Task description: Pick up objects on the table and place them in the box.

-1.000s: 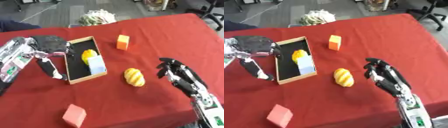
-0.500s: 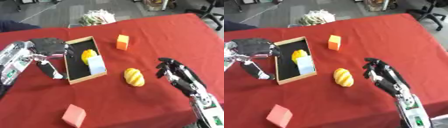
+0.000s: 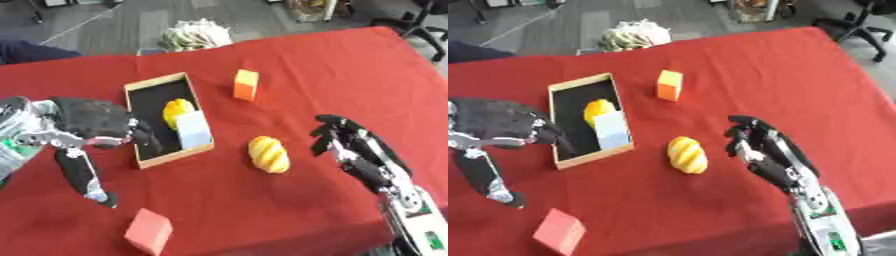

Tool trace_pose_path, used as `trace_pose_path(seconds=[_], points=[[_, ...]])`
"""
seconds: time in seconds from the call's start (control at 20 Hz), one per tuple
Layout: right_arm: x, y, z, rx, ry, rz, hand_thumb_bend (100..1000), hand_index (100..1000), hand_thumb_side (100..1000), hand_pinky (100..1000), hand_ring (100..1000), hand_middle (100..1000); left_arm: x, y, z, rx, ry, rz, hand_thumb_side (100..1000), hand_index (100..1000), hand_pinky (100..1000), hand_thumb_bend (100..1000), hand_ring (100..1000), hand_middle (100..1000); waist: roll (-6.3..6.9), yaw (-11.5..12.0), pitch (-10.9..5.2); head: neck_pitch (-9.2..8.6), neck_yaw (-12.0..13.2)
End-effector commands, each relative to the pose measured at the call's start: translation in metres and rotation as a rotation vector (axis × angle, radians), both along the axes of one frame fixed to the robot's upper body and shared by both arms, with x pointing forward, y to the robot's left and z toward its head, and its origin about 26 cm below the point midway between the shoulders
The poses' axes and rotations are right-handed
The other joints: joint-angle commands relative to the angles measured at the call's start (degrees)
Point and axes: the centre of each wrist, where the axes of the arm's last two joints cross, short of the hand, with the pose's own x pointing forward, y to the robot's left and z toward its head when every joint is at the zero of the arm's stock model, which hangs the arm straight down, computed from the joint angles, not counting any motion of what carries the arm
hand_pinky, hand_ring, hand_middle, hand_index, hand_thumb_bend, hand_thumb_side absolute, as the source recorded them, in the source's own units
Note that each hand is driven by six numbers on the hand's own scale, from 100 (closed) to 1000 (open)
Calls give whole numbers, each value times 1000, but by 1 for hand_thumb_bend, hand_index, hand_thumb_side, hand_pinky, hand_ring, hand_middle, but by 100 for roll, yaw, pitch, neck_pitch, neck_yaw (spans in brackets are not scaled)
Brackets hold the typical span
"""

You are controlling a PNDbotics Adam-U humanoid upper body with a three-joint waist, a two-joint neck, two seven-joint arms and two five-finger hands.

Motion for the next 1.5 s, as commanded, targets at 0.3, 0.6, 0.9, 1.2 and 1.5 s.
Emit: trace_pose_path(seconds=[0.3,0.6,0.9,1.2,1.5], points=[[2,-2,7,-19,-23,6,100,834,407,540,562,618,0,-14,-11,150,50,-159,353,920,858,591,770,765,6,-21,-137,23,-7],[2,-3,7,-22,-21,4,100,834,407,540,562,618,-10,-15,-15,159,78,-217,401,926,865,583,775,768,31,-40,-126,23,-16],[2,-3,7,-23,-20,1,100,834,408,541,562,617,-15,-11,-23,185,99,-239,452,925,865,591,773,766,41,-51,-126,23,-28],[2,-3,6,-22,-20,1,100,834,409,540,562,617,-20,-11,-29,211,106,-273,484,922,862,592,767,760,54,-62,-128,23,-45],[2,-3,6,-20,-19,1,100,834,409,540,561,616,-23,-8,-38,233,104,-262,430,896,843,618,744,733,53,-69,-116,23,-66]])
